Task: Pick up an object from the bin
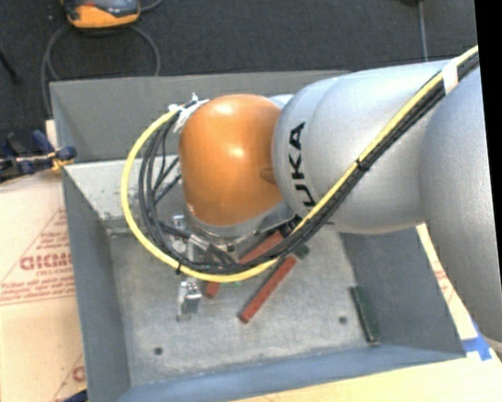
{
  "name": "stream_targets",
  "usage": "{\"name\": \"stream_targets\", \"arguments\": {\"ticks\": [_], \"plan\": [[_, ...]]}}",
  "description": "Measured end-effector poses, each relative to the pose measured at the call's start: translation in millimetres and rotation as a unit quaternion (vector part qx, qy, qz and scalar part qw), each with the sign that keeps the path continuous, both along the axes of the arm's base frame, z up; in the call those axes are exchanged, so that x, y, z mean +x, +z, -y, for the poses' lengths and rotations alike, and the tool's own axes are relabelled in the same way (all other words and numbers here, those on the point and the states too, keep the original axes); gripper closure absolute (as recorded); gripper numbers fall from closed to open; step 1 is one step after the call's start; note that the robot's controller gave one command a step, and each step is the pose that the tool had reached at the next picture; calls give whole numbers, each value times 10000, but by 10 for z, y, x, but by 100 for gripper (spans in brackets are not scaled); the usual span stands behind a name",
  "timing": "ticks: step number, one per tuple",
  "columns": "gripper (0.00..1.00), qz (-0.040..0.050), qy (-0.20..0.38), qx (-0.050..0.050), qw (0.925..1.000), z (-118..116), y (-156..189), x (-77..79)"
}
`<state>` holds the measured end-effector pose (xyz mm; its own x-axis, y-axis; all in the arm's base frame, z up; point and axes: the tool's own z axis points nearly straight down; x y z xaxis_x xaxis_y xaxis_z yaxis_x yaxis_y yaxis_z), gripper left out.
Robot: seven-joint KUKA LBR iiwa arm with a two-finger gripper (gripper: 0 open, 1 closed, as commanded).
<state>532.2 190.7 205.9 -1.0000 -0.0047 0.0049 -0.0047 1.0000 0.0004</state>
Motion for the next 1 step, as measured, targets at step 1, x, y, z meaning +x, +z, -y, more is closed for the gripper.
{"name": "stream_targets", "arguments": {"ticks": [1], "plan": [[0, 35, -18, 8, 10000, 8, 45, 17]]}}
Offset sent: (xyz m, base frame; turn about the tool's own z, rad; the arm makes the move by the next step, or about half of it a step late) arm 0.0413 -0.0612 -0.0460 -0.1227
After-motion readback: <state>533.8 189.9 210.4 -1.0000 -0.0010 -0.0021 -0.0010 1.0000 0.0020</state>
